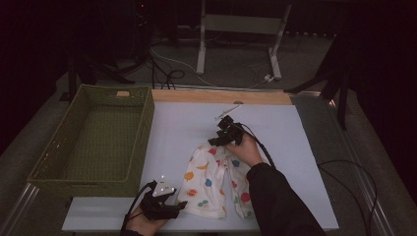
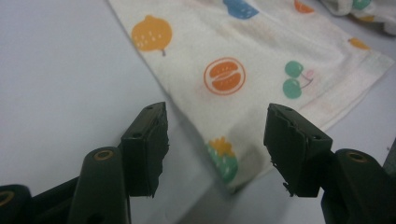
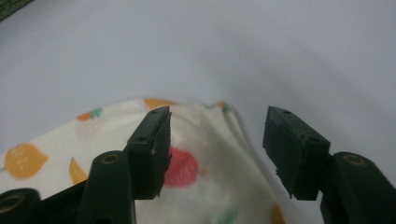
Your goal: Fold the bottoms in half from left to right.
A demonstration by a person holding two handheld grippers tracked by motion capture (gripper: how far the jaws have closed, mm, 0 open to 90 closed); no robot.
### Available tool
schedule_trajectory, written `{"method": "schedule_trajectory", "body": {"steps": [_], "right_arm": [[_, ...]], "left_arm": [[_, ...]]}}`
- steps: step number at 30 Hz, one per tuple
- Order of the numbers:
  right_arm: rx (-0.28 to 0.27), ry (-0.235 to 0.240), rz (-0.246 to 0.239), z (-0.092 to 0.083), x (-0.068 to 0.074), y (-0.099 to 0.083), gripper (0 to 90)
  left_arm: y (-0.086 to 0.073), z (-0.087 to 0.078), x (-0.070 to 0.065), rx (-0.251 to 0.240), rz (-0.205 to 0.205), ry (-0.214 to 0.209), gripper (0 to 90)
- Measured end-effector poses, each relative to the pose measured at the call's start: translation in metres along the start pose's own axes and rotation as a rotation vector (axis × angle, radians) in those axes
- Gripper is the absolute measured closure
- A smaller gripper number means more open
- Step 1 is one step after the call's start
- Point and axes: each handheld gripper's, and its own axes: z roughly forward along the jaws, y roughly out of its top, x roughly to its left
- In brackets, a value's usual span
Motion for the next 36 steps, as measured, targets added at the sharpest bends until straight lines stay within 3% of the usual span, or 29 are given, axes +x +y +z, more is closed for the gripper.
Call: {"method": "schedule_trajectory", "body": {"steps": [4,7,11,12,16,17,20,25,29,36], "right_arm": [[0.02,-0.017,0.014,0.014,0.0,0.002,46.3],[0.023,-0.025,0.026,0.018,0.0,0.001,51.0],[0.041,-0.036,0.027,0.022,0.0,0.001,60.7],[0.057,-0.046,0.033,0.024,0.001,0.001,67.1],[0.061,-0.04,0.037,0.025,0.001,0.001,73.6],[0.063,-0.038,0.026,0.026,0.002,0.001,81.0],[0.059,-0.026,0.022,0.025,0.002,0.002,86.2],[0.045,-0.027,0.01,0.024,0.0,0.006,86.8],[0.01,-0.006,0.032,0.014,-0.003,0.012,87.0],[-0.003,0.005,0.038,0.007,-0.009,0.012,87.4]], "left_arm": [[-0.003,-0.001,-0.001,0.014,-0.008,0.009,46.9],[-0.004,-0.001,-0.002,0.016,-0.007,0.009,57.5],[-0.006,-0.001,-0.002,0.005,-0.004,-0.014,71.8],[-0.006,-0.001,0.001,0.001,-0.026,-0.041,75.0],[-0.006,0.0,0.003,0.001,-0.036,-0.065,83.6],[-0.006,0.001,0.004,0.0,-0.049,-0.089,87.2],[-0.005,0.002,0.004,-0.002,-0.053,-0.102,88.8],[-0.003,0.002,0.002,-0.011,-0.051,-0.124,89.1],[0.002,0.0,-0.002,-0.035,-0.046,-0.134,89.1],[0.015,0.001,-0.008,-0.056,-0.037,-0.159,89.2]]}}
